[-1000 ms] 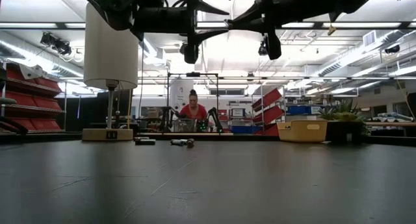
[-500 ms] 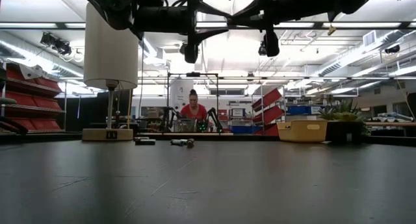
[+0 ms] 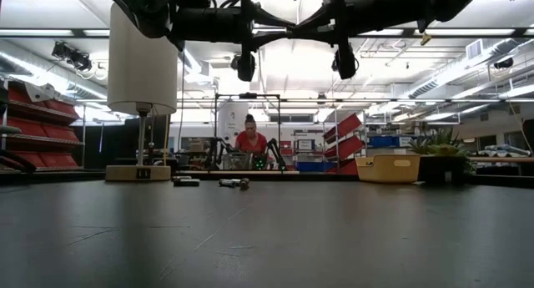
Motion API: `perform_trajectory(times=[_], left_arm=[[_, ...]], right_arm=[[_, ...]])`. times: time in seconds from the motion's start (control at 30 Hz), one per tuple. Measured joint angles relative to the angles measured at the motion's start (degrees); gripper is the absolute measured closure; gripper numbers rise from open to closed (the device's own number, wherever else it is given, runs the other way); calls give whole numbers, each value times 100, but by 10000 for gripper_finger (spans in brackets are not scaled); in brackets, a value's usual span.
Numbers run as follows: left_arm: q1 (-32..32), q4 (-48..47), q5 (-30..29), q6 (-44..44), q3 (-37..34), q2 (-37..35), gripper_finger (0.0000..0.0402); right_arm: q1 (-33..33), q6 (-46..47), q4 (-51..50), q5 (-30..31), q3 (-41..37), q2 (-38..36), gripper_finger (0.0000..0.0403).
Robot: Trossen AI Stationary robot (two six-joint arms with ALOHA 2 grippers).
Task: Sort batteries
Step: Put the silver battery into the blue bin
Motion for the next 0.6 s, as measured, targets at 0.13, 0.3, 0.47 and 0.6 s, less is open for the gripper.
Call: perform_trajectory(times=[0.13,0.3,0.47,0.6], left_arm=[[-2,-2,-4,-3,3,-1,357],[0,-12,-77,-3,4,-1,357],[28,-27,-79,-19,4,-1,357],[26,-51,-94,-19,-2,14,357]], right_arm=[[0,-55,61,40,-7,0,403],[0,-61,60,106,-7,0,403],[-2,-76,62,164,-7,-2,390],[-54,-62,79,115,-1,-16,346]])
